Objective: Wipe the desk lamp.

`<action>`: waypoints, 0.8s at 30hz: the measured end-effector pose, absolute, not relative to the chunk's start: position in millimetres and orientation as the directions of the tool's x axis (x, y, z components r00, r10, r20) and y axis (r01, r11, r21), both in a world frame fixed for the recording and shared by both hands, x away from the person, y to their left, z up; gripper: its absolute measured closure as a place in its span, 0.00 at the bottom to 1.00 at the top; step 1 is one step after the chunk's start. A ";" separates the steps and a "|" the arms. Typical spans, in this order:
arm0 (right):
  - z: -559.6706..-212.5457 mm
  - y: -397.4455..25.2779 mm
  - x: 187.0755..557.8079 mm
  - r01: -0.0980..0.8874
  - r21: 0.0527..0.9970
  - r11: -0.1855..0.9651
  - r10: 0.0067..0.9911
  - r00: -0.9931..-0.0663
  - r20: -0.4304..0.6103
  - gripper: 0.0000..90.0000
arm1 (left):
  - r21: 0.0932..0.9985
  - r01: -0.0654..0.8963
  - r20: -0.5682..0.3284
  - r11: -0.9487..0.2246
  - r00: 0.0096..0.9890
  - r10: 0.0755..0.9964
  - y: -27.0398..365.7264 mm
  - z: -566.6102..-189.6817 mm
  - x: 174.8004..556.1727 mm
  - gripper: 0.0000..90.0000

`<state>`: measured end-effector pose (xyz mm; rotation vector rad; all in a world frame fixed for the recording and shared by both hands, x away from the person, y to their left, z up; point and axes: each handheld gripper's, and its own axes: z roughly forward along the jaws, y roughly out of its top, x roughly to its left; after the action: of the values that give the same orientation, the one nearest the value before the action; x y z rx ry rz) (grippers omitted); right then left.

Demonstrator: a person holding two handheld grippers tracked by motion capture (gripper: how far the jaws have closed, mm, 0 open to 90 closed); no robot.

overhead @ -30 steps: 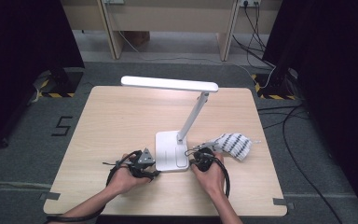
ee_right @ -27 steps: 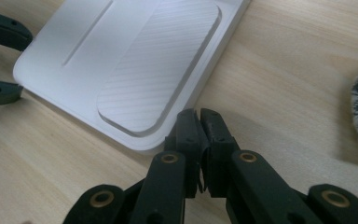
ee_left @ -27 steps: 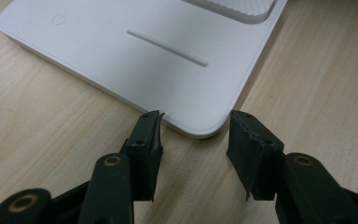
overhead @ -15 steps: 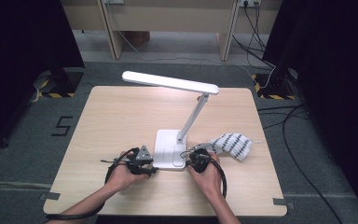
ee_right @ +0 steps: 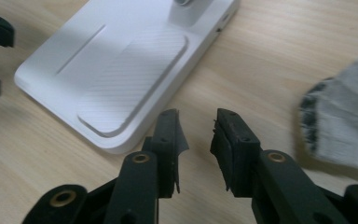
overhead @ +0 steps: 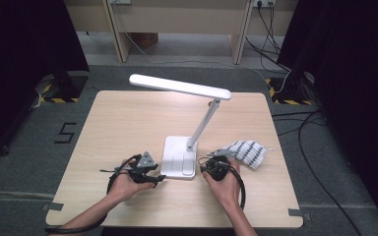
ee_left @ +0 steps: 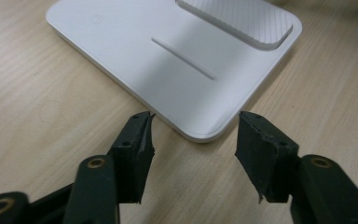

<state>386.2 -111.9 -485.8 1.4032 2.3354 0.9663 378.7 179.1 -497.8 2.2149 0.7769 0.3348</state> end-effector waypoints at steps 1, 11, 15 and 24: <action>-484.3 -118.5 384.4 0.689 0.661 0.298 0.863 -0.490 0.121 0.75 | 0.736 0.424 0.000 -0.527 0.780 0.626 181.9 -496.9 378.6 0.44; -485.2 -146.9 377.2 0.662 0.714 0.229 0.886 -0.445 0.128 0.69 | 0.788 0.429 -0.018 -0.441 0.733 0.680 220.2 -498.8 374.8 0.40; -487.3 -161.3 371.3 0.657 0.728 0.197 0.897 -0.420 0.137 0.68 | 0.805 0.448 -0.041 -0.388 0.695 0.717 238.6 -505.2 370.7 0.40; -490.8 -174.2 362.6 0.638 0.754 0.158 0.906 -0.396 0.146 0.65 | 0.829 0.455 -0.066 -0.325 0.657 0.751 251.9 -514.5 361.9 0.39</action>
<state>362.6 -174.2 -490.8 1.4780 2.1007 1.0965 361.9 251.9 -514.5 1.9779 0.9402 0.4176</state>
